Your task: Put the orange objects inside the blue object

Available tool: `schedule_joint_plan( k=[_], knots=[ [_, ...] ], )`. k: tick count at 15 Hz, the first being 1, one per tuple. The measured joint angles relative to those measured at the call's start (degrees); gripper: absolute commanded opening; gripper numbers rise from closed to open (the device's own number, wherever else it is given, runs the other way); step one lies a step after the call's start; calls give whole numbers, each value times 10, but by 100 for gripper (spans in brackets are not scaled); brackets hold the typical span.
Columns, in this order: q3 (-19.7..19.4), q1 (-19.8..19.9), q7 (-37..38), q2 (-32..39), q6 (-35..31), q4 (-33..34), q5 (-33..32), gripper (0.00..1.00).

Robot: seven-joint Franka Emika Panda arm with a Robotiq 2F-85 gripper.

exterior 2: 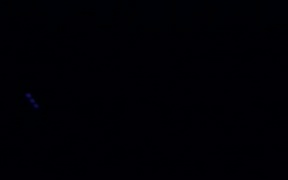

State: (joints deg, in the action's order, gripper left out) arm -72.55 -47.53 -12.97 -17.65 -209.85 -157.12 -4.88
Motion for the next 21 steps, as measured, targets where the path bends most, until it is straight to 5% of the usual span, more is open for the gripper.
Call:
schedule_joint_plan(
  k=[2, 14, 21],
  knots=[
    [0, 0, 5, 0, 0, 0, 1, 100],
    [22, 7, 46, -9, -13, 0, 1, 100],
    [136, 123, 45, -8, 61, 0, 33, 100]
  ],
)
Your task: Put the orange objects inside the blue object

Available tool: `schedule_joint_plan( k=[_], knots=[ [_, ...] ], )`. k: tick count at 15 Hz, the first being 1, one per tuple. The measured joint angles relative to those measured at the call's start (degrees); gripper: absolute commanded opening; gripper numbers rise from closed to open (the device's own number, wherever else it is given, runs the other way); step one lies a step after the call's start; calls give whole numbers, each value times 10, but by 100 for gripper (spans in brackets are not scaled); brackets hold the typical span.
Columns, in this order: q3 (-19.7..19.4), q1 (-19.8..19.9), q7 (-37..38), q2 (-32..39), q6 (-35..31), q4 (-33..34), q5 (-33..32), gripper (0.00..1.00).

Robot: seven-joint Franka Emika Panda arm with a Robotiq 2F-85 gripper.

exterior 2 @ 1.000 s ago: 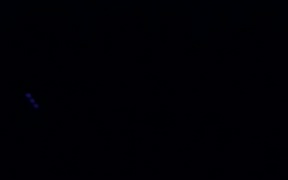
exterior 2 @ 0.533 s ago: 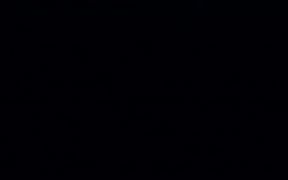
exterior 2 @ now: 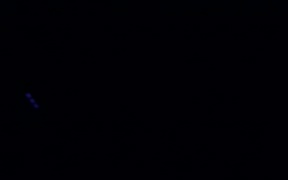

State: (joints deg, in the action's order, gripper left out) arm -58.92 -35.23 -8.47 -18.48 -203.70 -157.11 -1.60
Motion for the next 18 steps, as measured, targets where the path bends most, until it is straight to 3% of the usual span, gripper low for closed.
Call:
schedule_joint_plan(
  k=[3, 9, 13, 15, 18],
  knots=[
    [92, 99, -9, 6, 62, 0, 14, 100],
    [318, 367, -10, 16, 215, 0, 7, 100],
    [460, 540, 37, 2, 309, 1, -63, 100],
    [501, 578, 58, -23, 367, 1, -84, 100],
    [527, 583, 69, -66, 447, 1, -86, 100]
  ],
)
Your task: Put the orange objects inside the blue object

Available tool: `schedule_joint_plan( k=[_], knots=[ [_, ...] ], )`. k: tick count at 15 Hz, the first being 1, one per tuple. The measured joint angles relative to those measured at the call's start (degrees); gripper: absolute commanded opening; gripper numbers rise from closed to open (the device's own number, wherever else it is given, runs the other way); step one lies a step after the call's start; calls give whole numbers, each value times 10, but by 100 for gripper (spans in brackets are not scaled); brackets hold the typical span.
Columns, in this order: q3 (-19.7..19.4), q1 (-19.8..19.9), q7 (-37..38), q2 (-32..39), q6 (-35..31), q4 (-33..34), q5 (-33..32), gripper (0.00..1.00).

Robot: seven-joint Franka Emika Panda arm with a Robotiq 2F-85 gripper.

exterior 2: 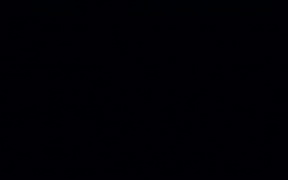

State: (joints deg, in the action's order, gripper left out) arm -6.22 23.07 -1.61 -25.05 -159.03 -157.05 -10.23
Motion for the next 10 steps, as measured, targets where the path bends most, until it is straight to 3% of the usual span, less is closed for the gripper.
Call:
schedule_joint_plan(
  k=[5, 10],
  knots=[
    [7, -13, 1, -49, 98, 0, 0, 100],
    [5, -26, 1, -65, 140, 0, 0, 100]
  ],
)
